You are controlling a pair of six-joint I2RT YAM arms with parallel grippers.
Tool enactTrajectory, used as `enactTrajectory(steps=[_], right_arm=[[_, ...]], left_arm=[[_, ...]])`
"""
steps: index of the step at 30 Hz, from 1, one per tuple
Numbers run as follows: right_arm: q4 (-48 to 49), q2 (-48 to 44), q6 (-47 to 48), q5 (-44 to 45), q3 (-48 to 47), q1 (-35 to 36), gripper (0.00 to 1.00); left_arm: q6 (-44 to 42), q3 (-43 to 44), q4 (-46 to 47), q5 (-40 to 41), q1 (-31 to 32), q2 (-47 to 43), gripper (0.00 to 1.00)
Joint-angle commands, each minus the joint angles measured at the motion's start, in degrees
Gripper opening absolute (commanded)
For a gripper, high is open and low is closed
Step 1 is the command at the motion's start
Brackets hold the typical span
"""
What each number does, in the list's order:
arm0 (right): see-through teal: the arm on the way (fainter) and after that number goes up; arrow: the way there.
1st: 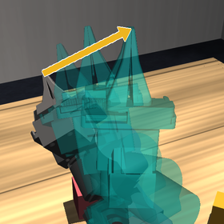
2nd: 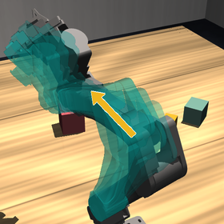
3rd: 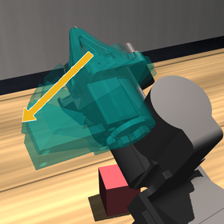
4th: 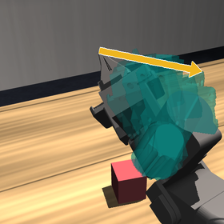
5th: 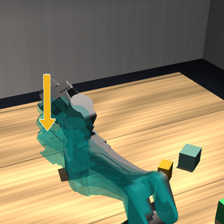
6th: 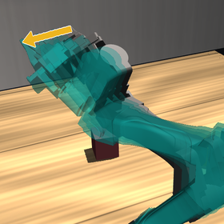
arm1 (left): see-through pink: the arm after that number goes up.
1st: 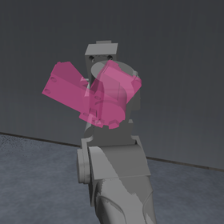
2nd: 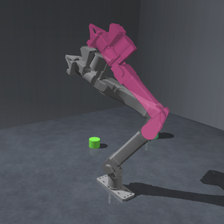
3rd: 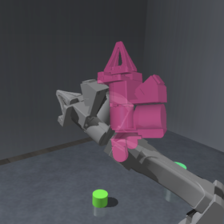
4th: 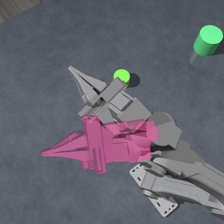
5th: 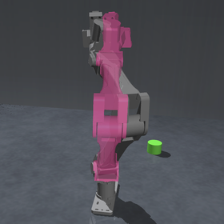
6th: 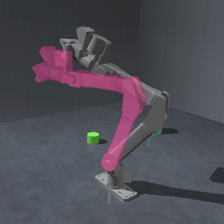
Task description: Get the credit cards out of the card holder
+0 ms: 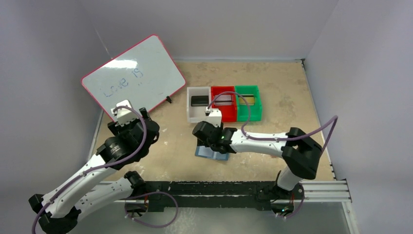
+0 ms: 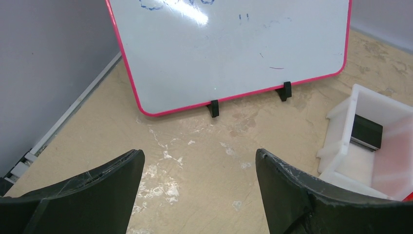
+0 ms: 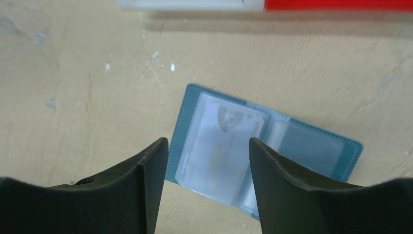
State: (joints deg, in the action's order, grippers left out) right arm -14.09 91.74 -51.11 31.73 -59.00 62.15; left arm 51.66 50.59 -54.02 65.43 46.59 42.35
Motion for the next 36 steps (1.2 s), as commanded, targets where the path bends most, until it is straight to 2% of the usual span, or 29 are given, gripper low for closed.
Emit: enactTrajectory(steps=[1, 9, 18, 21, 25, 31, 32, 33, 34, 36], right_arm=[[-5.26, 4.67, -10.32, 3.54, -2.34, 2.75, 0.64], [-11.27, 11.85, -15.32, 5.62, -5.66, 4.91, 0.61], [-1.86, 8.46, -9.49, 2.75, -1.06, 4.91, 0.45], [0.04, 7.18, -9.18, 1.07, 0.58, 4.91, 0.45], [2.83, 5.05, -8.21, -0.08, 2.14, 4.91, 0.55], [-0.51, 5.75, -9.49, 1.82, 0.93, 4.93, 0.59], [-1.48, 6.11, -9.98, 2.29, 0.65, 4.96, 0.56], [-2.17, 6.42, -10.17, 2.65, 0.54, 4.92, 0.47], [-2.51, 6.57, -10.49, 2.8, 0.61, 4.89, 0.44], [-3.79, 7.2, -11.19, 3.44, 0.26, 4.9, 0.49]], left_arm=[[1.02, 2.18, -0.04, 1.65, -0.01, -1.06, 0.85], [2.16, 2.22, -1.33, 1.46, -0.01, -1.54, 0.85], [2.82, 1.87, -1.61, 0.83, -0.01, -2.27, 0.85], [3.01, 1.67, -1.46, -0.01, -0.01, -2.31, 0.85], [2.34, 1.41, -0.66, -0.58, -0.01, -1.86, 0.85], [2.07, 1.61, -0.65, -0.66, -0.05, 0.08, 0.84], [2.05, 1.63, -0.65, -0.7, -0.01, 0.23, 0.84], [2.04, 1.69, -0.65, -0.7, -0.01, 0.51, 0.84], [1.97, 1.64, -0.65, -0.69, -0.02, 0.73, 0.84], [1.95, 1.69, -0.65, -0.77, -0.01, 1.03, 0.84]])
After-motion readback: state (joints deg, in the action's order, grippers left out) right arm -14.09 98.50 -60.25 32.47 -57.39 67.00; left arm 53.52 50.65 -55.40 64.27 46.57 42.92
